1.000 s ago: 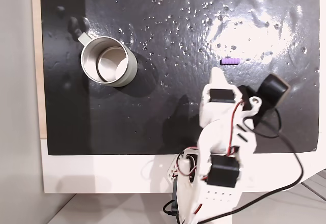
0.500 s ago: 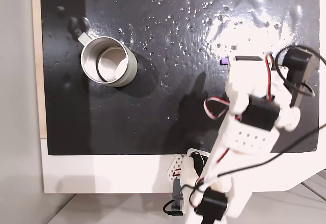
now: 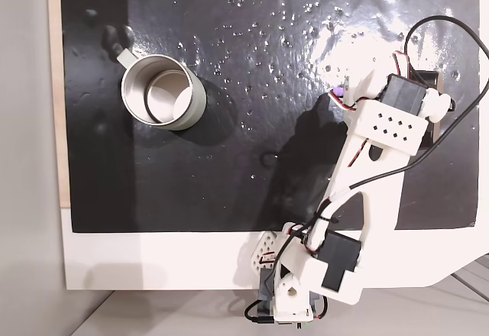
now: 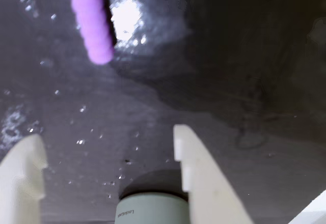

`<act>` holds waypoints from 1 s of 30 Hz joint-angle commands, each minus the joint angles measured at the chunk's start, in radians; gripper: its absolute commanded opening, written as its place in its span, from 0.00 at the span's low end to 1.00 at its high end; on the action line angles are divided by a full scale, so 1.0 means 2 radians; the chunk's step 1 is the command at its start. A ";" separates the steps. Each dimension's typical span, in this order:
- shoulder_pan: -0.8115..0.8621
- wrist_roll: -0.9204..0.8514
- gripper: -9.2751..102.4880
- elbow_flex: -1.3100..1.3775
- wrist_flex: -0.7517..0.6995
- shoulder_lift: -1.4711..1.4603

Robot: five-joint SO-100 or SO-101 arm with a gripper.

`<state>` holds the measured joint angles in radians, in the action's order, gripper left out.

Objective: Grasp a pengrip and put it in the cup.

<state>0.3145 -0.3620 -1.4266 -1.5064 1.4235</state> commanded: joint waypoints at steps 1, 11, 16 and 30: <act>0.015 -0.013 0.30 0.030 0.031 -0.022; 0.014 -0.042 0.30 0.048 0.067 -0.084; 0.017 -0.049 0.29 0.062 0.078 -0.112; 0.026 -0.070 0.17 0.044 0.134 -0.159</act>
<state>0.3467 -0.4847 -1.3560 -1.2548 1.1014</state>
